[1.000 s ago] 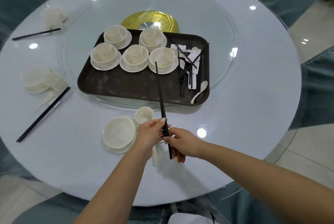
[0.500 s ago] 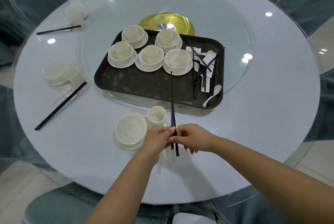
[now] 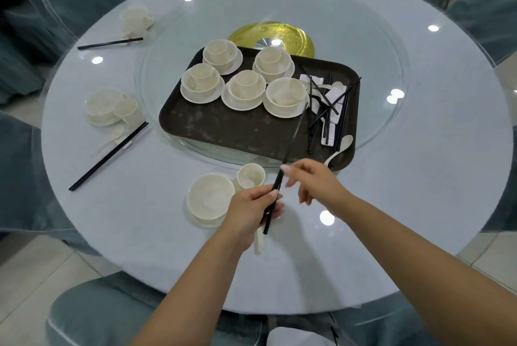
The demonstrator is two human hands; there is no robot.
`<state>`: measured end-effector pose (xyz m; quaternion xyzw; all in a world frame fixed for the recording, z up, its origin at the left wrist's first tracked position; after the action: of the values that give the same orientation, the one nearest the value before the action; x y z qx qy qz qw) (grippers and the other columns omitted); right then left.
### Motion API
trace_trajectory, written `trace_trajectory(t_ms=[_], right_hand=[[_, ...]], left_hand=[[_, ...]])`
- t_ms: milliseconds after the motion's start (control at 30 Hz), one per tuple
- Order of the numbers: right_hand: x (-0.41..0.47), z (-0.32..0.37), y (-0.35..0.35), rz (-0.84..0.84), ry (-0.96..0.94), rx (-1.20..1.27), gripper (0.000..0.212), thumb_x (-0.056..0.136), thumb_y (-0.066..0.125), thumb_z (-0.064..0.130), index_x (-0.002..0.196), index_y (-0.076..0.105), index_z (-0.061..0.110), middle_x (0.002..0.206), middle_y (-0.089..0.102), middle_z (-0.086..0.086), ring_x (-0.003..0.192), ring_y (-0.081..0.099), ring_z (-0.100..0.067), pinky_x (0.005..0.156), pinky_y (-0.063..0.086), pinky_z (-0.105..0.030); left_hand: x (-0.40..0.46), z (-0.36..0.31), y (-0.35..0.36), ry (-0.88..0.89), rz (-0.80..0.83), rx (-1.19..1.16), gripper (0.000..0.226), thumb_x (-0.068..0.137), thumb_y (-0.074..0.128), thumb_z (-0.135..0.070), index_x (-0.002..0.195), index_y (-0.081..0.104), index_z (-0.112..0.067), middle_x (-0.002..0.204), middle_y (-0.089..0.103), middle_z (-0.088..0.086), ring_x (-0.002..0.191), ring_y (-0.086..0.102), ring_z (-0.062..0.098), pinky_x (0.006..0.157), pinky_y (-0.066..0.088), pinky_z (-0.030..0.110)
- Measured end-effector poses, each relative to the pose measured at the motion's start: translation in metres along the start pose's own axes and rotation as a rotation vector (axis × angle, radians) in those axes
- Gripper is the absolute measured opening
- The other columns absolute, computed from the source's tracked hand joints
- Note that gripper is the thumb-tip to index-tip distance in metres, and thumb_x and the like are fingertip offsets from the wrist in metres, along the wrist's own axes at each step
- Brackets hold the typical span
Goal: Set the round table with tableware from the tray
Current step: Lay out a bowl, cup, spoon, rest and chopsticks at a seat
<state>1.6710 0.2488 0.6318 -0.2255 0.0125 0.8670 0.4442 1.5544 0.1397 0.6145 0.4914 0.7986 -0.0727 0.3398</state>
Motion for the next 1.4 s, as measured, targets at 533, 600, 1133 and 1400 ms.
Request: trace_trajectory(t_ms=[533,600,1133,1400], right_hand=[[0.016,0.001,-0.009,-0.145,0.104,0.256,0.027,0.085,0.075,0.019,0.106,0.066,0.004,0.081,0.069,-0.008,0.052,0.063,-0.013,0.052,0.054,-0.023],[0.017,-0.001,-0.007,-0.146,0.097,0.240,0.029,0.085,0.075,0.020,0.107,0.066,0.005,0.081,0.068,-0.009,0.052,0.063,-0.013,0.053,0.054,-0.023],[0.022,-0.019,-0.003,-0.084,0.167,0.211,0.020,0.085,0.075,0.022,0.100,0.068,0.011,0.084,0.072,-0.009,0.054,0.066,-0.014,0.054,0.054,-0.023],[0.009,-0.053,0.015,0.118,0.262,0.143,0.016,0.087,0.072,0.019,0.095,0.072,0.005,0.082,0.074,-0.010,0.062,0.068,-0.019,0.060,0.056,-0.026]], left_hand=[[-0.020,0.029,0.007,-0.162,0.126,0.069,0.023,0.094,0.063,-0.028,0.104,0.072,-0.010,0.082,0.066,0.009,0.068,0.068,0.022,0.068,0.059,0.034],[-0.021,0.031,0.005,-0.173,0.138,0.092,0.023,0.094,0.063,-0.030,0.104,0.072,-0.012,0.085,0.067,0.010,0.073,0.071,0.026,0.069,0.059,0.037],[-0.024,0.044,0.005,-0.268,0.173,0.177,0.024,0.093,0.063,-0.031,0.103,0.071,-0.010,0.094,0.072,0.015,0.084,0.073,0.032,0.070,0.060,0.039],[-0.024,0.061,0.003,-0.330,0.115,0.226,0.026,0.095,0.061,-0.032,0.103,0.069,-0.009,0.100,0.071,0.016,0.084,0.073,0.028,0.068,0.060,0.036]])
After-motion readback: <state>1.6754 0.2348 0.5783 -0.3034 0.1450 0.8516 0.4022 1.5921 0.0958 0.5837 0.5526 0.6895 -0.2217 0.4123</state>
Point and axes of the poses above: each hand's wrist, its own x-axis towards the middle knuckle, its own y-axis out of the palm, z = x × y, the point moved 7 cm from there along x, towards the middle knuckle
